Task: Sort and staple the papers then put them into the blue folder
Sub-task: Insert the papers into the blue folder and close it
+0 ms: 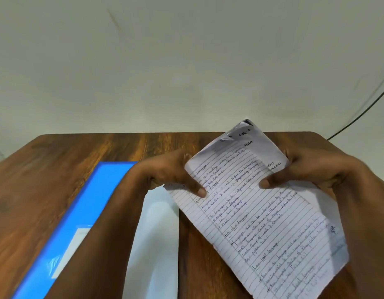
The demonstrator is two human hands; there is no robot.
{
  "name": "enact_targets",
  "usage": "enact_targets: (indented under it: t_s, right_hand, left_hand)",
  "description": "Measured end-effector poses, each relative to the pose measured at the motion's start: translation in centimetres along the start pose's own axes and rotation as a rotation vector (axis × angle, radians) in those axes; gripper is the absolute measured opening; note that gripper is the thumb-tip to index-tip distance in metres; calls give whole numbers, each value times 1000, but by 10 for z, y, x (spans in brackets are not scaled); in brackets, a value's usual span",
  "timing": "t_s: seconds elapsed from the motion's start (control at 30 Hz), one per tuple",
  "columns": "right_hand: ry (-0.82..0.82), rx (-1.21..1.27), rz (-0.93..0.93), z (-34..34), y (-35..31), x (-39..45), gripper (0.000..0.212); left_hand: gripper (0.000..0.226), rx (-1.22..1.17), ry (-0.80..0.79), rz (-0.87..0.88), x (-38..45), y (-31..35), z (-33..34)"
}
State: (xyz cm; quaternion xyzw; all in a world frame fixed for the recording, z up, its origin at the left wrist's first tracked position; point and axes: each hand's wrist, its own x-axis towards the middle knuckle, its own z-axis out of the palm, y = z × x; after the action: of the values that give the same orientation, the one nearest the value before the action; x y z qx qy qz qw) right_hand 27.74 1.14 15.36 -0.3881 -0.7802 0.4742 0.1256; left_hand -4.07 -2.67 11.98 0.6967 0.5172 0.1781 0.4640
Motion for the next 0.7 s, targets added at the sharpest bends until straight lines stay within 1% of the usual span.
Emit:
enact_targets:
  t_s: [0.03, 0.1, 0.17, 0.2, 0.27, 0.33, 0.4, 0.47, 0.5, 0.53, 0.6, 0.63, 0.7]
  right_hand:
    - [-6, 12, -8, -4, 4, 2, 59]
    - [-28, 77, -16, -6, 9, 4, 57]
    - [6, 198, -3, -6, 12, 9, 53]
    - [32, 255, 12, -5, 14, 12, 51]
    - [59, 376, 82, -4, 23, 21, 50]
    - [90, 481, 170, 0, 29, 31, 45]
    - [161, 522, 208, 2, 34, 35, 38]
    - [219, 538, 213, 5, 38, 37, 40]
    - [233, 545, 216, 7, 38, 38, 42]
    - [236, 547, 217, 7, 38, 39, 45]
    - [231, 530, 210, 8, 38, 40, 54]
    - [223, 532, 202, 9, 38, 40, 64]
    - [209, 549, 185, 9, 39, 39, 89]
  left_hand:
    - [35, 3, 46, -4, 0, -3, -3]
    - [42, 0, 147, -13, -3, -10, -8]
    - [50, -8, 244, -60, -4, -20, -17]
    - [53, 26, 308, -102, -4, -25, -22]
    - [58, 141, 450, -221, -6, -35, -29]
    - [63, 314, 605, -340, -5, -52, -36]
    - [76, 493, 679, -463, -2, -65, -36]
    - [90, 634, 646, -575, 4, -75, -33]
    - [95, 636, 613, -624, 6, -78, -31]
    - [99, 586, 582, -663, 7, -80, -30]
    - [107, 405, 540, -714, 7, -81, -28]
    - [108, 331, 536, -727, 7, -82, -29]
    - [102, 279, 517, -754, 6, -85, -29]
